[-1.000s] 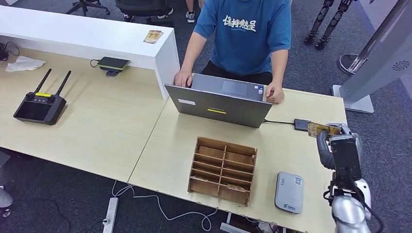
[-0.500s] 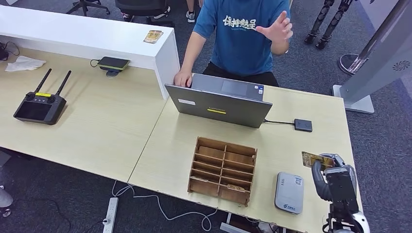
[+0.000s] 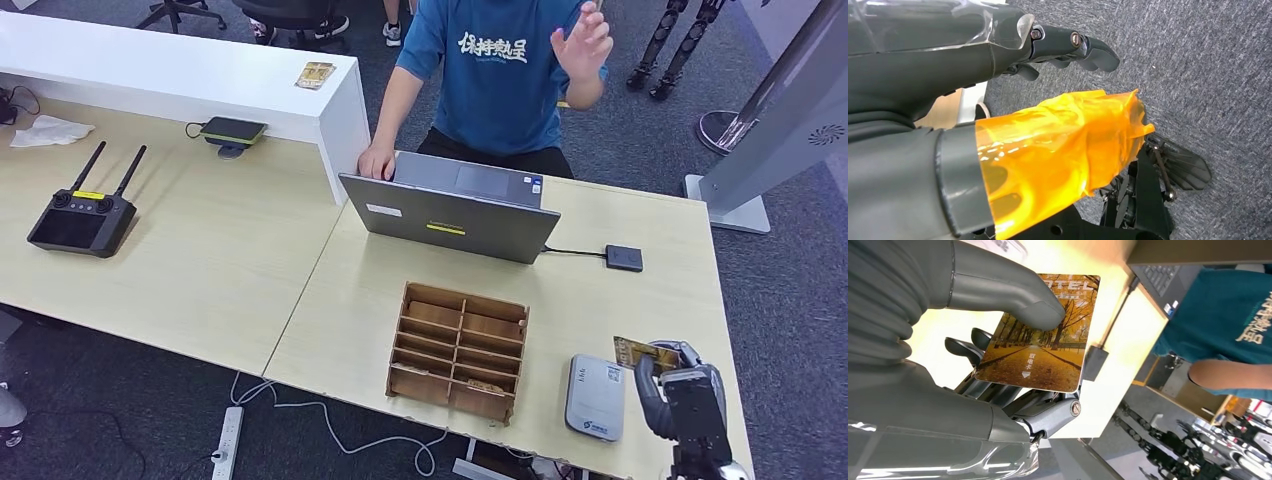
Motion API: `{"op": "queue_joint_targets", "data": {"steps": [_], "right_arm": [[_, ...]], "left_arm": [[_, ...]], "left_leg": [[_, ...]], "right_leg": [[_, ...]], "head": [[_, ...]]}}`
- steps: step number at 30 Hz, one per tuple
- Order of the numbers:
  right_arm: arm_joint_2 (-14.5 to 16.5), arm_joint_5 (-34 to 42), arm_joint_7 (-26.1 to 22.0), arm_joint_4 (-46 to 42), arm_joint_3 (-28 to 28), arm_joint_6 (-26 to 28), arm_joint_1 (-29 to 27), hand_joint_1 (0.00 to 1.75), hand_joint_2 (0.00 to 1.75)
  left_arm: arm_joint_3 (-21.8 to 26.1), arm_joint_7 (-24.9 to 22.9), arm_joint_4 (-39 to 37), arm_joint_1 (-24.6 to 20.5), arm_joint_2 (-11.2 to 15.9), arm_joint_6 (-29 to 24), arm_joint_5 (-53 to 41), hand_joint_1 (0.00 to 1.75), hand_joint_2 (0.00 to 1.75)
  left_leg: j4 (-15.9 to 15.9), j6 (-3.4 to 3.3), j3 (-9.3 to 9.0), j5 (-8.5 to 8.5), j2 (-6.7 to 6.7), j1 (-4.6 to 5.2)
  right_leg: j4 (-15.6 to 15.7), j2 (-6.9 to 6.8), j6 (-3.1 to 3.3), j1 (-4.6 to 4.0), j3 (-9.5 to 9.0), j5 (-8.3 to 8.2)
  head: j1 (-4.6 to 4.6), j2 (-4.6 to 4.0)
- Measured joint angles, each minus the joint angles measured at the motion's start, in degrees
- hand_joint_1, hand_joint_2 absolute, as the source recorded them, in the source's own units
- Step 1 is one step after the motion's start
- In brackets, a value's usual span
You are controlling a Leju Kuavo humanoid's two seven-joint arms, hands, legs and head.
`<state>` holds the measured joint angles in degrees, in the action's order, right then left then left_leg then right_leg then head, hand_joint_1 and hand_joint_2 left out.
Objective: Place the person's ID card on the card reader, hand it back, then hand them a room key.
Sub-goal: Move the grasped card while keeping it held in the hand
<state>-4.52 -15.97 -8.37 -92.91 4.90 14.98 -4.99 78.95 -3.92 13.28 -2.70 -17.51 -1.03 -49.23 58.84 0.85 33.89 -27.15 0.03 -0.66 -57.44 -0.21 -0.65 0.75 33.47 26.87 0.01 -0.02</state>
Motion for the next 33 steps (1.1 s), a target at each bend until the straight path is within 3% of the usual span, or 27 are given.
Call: {"op": "queue_joint_targets", "data": {"steps": [17,33], "right_arm": [[3.01,1.61,0.80,1.91,1.63,0.03,-2.76,1.75,1.75],[3.96,2.81,1.33,3.41,3.81,1.01,-2.86,1.75,1.75]], "left_arm": [[0.30,0.56,0.01,0.03,-0.02,0.00,0.14,0.00,0.00],[0.96,0.68,0.01,0.12,-0.02,0.00,-0.30,0.00,0.00]], "left_leg": [[-0.01,0.04,-0.01,-0.05,0.01,0.00],[-0.01,0.04,-0.01,-0.05,0.01,0.00]], "right_leg": [[0.00,0.01,-0.02,0.00,-0.01,0.04],[0.00,0.00,-0.03,0.00,-0.01,0.04]], "head": [[0.00,0.00],[0.00,0.00]]}}
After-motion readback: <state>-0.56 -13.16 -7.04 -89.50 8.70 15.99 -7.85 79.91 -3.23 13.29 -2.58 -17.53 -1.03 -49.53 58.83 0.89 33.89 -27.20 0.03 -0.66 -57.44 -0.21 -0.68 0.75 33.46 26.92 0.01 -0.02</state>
